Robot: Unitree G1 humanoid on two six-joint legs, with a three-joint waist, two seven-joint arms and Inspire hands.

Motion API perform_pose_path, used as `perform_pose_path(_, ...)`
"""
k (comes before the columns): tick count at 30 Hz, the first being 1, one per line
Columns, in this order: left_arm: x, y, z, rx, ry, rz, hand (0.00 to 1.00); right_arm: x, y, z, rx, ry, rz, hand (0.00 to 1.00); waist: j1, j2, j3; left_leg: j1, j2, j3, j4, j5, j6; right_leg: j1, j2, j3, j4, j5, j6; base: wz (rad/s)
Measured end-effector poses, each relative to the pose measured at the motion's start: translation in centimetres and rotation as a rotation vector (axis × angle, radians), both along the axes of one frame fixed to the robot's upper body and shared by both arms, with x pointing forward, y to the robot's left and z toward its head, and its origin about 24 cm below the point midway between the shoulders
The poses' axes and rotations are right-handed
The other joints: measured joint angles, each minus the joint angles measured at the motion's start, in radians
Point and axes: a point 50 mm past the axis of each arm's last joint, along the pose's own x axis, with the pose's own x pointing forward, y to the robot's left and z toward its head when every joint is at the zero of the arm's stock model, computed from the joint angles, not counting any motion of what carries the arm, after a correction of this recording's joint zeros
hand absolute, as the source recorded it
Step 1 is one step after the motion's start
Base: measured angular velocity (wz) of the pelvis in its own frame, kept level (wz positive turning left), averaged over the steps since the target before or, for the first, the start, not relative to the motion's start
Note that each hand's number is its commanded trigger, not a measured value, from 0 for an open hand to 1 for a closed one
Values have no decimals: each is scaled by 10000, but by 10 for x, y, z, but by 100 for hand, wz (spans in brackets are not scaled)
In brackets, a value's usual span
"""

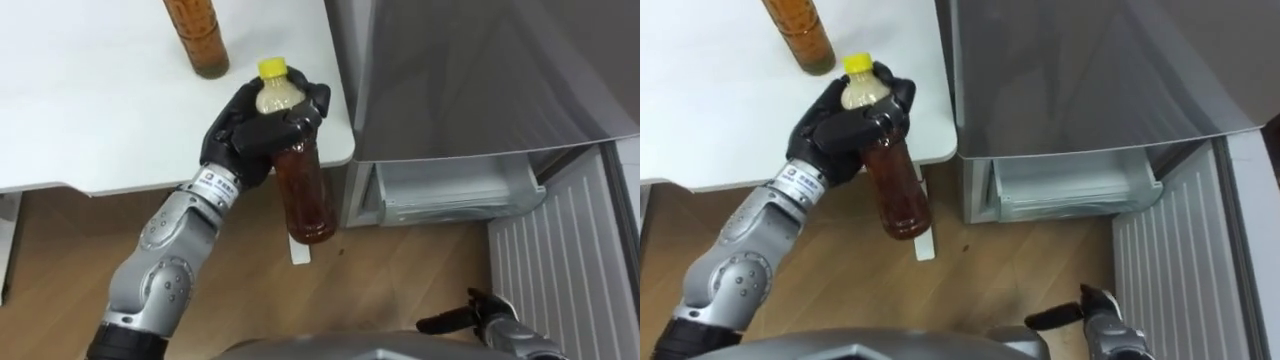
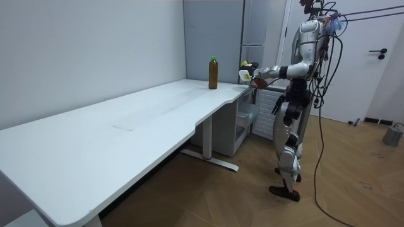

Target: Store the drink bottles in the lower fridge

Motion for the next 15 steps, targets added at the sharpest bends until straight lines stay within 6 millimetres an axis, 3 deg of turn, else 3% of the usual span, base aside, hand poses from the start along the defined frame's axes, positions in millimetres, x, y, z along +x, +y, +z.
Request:
perform_pose_path(11,-3,-2,-4,1385,-272,-228,100,46,33,21,771,-2334,2063,0,272,-157,8,-77,22,138,48,4,-7,-72,3,46,15,30,-16,-1)
perform_pose_path(15,-3,0,-4,1825,-429,-213,100,54,41,26,1157,-2775,2589,0,416,-158,3,-93,26,158,61,4,-7,-72,4,52,14,34,-16,0)
